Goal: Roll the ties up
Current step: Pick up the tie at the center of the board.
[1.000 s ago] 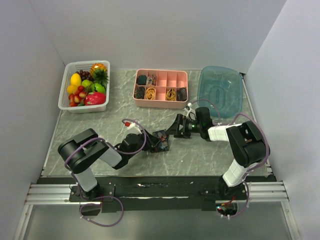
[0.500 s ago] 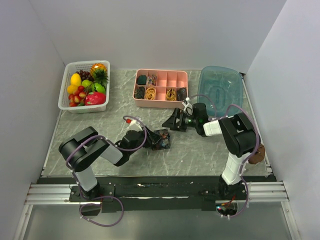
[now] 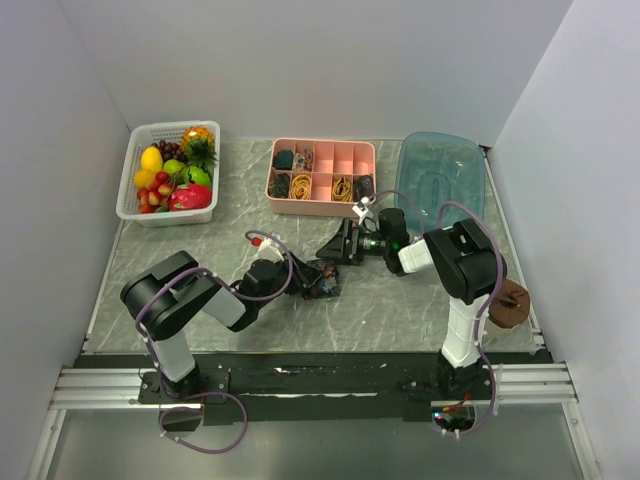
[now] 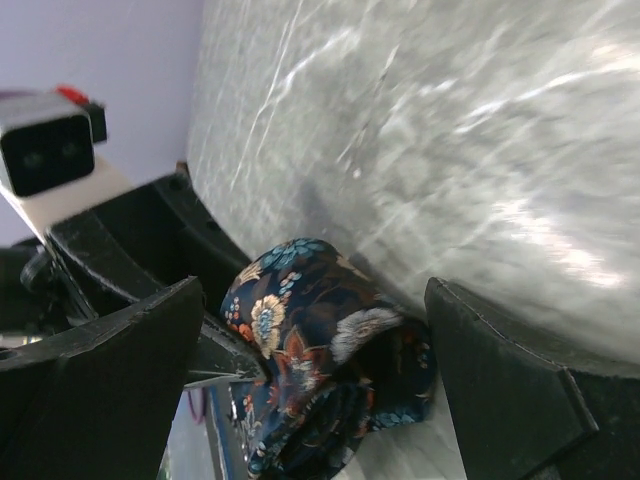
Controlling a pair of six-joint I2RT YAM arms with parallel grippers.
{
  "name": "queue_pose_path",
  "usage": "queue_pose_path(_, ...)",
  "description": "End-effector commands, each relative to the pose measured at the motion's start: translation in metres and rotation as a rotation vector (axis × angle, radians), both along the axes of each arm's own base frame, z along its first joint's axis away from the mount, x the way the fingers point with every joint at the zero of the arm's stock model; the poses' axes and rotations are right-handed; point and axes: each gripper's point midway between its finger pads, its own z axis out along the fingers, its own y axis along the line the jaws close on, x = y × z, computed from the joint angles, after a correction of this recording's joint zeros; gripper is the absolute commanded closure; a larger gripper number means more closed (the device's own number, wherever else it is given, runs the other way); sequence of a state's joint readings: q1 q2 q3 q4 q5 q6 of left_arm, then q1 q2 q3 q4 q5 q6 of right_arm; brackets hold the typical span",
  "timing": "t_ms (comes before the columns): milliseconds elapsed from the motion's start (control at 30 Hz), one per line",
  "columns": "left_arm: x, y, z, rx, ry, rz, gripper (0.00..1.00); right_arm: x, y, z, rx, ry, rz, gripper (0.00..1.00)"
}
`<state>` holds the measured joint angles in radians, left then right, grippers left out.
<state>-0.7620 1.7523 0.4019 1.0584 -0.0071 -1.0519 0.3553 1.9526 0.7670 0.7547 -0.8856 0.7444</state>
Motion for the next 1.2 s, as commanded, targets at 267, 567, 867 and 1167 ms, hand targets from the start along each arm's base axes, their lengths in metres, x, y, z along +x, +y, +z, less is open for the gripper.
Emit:
queue_pose_path(267,0.014,-0.004,0.032,-0.103,-0.079,0.012,0.99,-0.043,0.011,-0.018,-0.005,0.071,0.101,0.07)
queue_pose_path(567,0.012,0.005,0.027,-0.091,-0.069,-0.015,0.99,-0.038,0.011,-0.012,0.020,0.064,0.079,0.08)
queue_pose_path(867,0.005,0.007,0.028,-0.057,-0.078,-0.098,0.99,-0.021,-0.009,0.009,0.000,-0.025,-0.009,0.04)
queue_pose_path(1167,0.003,-0.003,0.029,-0.064,-0.080,-0.154,0.99,0.019,-0.012,0.039,-0.029,-0.178,-0.105,0.02)
